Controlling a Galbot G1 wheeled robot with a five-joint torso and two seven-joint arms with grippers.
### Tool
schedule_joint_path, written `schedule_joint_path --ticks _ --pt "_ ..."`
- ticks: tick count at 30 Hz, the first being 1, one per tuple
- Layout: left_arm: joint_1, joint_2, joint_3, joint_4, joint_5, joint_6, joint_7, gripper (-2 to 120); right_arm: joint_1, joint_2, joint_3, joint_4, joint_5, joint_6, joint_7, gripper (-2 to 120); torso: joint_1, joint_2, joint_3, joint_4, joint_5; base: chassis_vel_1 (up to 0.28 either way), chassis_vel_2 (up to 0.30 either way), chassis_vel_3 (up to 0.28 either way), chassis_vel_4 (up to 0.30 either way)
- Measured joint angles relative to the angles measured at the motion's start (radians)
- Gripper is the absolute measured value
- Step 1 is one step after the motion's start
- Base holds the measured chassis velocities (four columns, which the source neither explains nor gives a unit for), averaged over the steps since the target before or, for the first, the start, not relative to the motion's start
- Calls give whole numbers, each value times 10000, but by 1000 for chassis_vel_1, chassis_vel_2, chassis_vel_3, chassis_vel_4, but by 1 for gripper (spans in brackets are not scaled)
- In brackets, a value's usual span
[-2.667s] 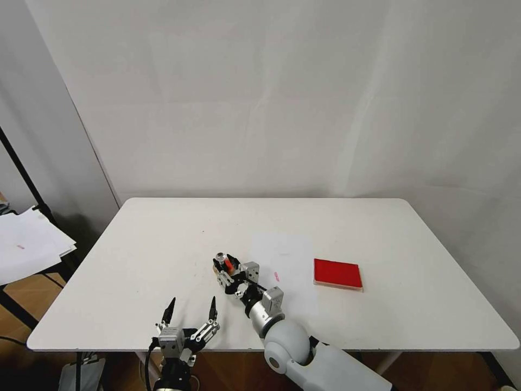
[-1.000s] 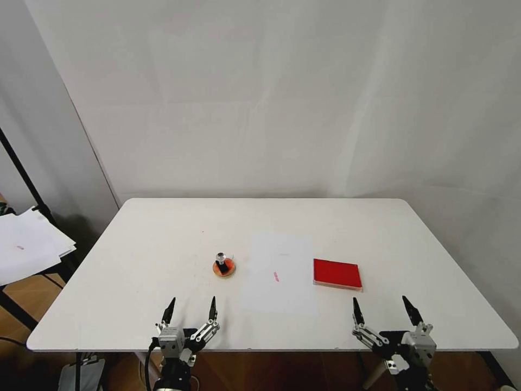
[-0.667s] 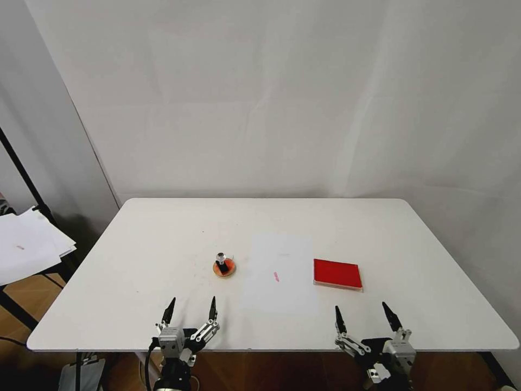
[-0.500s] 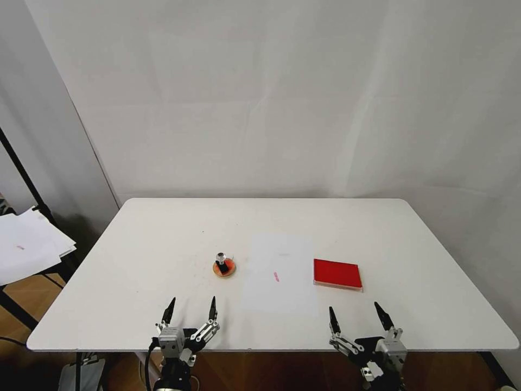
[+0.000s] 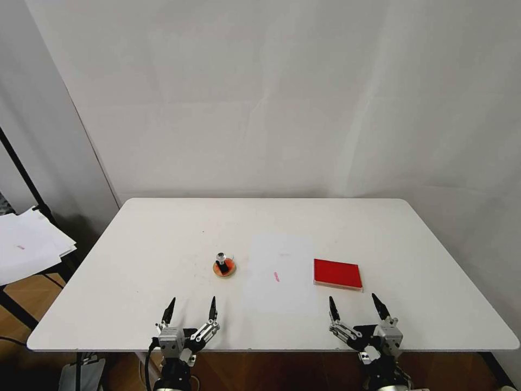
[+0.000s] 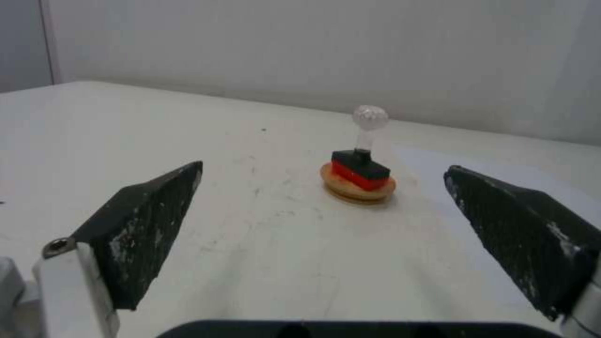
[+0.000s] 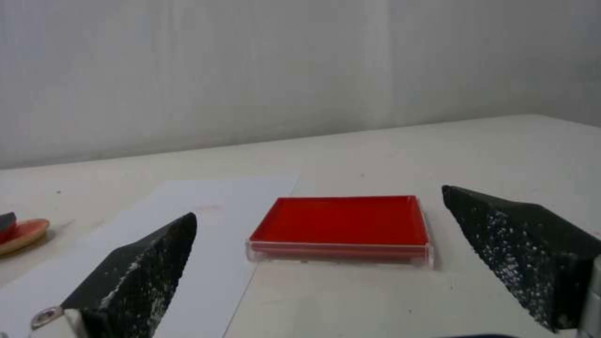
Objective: Pick up the stamp from the ink pad and place it onto another ink pad.
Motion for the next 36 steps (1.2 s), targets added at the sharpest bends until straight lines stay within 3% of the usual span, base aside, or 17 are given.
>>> schedule_joint_path --ticks 36 --pt "0 0 0 0 0 0 0 102 -188 69 0 135 -75 -173 241 100 -1 0 0 0 0 0 0 0 0"
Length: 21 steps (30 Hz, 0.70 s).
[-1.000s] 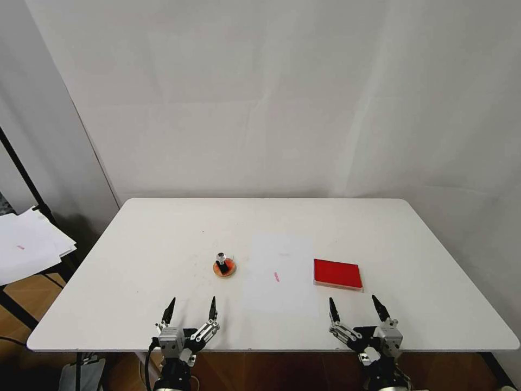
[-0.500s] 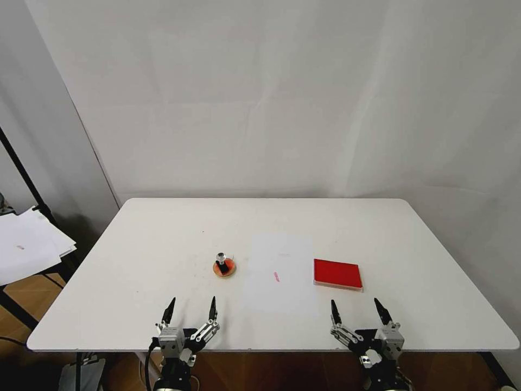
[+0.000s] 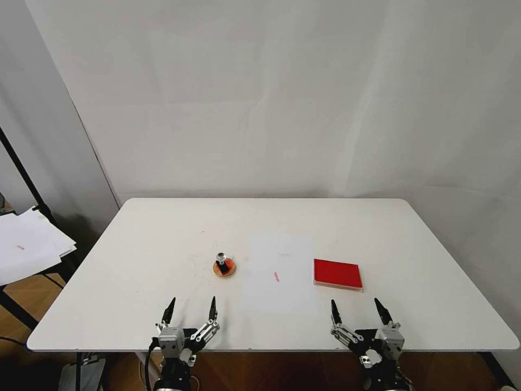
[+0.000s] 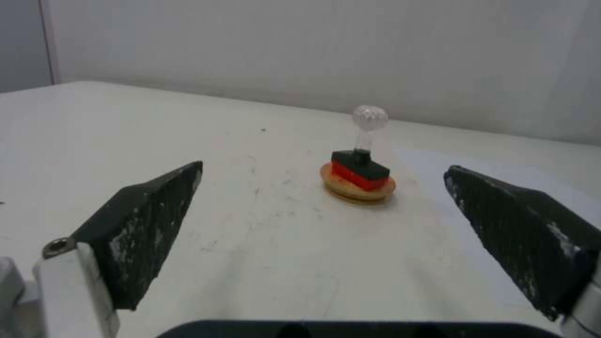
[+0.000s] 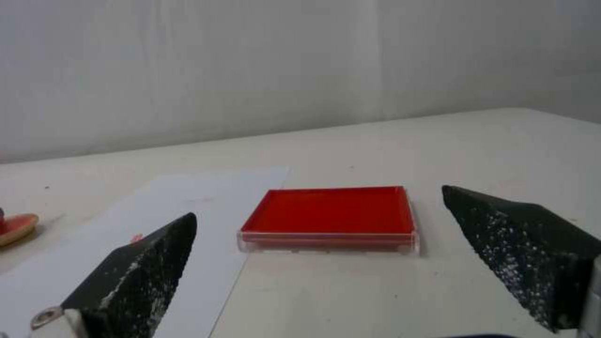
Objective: Pick up the stamp from the ink pad and place it onto another ink pad.
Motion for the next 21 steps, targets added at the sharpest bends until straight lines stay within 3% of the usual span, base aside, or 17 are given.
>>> schedule_joint_path --ticks 21 --pt "0 0 0 0 0 0 0 102 0 0 0 1 -1 1 -1 100 0 0 0 0 0 0 0 0 0"
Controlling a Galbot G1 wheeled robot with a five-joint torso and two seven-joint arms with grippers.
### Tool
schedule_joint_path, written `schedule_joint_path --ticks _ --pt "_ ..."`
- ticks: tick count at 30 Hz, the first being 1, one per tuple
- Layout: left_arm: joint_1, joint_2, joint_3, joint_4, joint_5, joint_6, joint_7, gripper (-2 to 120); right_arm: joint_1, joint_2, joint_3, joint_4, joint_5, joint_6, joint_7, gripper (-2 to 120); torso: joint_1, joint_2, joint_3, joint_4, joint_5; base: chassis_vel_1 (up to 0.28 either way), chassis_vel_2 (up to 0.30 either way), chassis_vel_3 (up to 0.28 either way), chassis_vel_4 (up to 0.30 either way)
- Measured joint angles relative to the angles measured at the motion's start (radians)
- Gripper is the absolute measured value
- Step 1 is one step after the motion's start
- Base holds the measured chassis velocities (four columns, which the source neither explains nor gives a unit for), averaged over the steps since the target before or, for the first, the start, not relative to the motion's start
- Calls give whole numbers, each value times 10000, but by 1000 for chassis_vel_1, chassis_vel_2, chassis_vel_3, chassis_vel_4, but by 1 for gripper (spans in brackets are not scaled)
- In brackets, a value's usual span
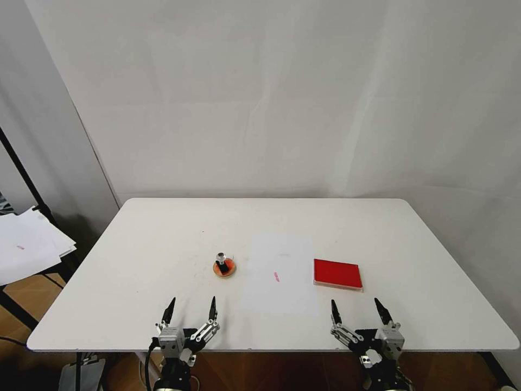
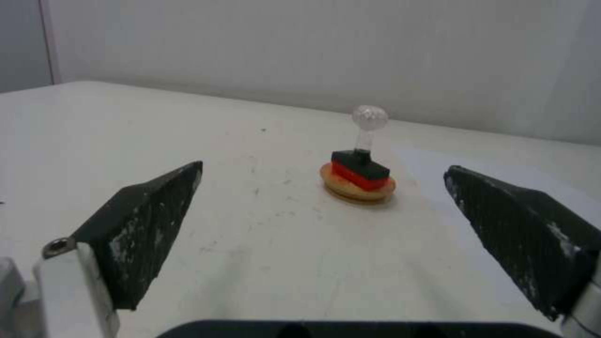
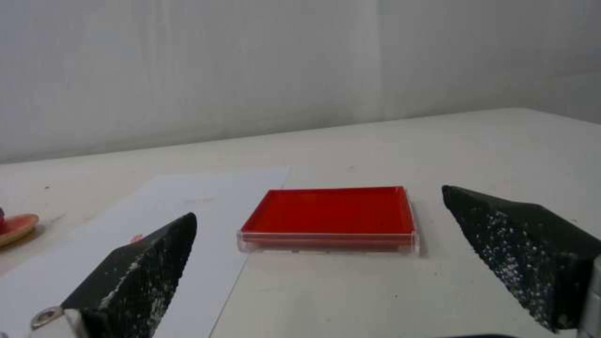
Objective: Pick up the stamp from the ink pad and place it onto another ink pad.
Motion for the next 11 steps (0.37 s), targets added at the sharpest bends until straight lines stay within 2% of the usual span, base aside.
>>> schedule_joint_path --ticks 11 --pt "0 0 0 0 0 0 0 102 0 0 0 0 0 2 -1 100 0 0 0 0 0 0 0 0 0"
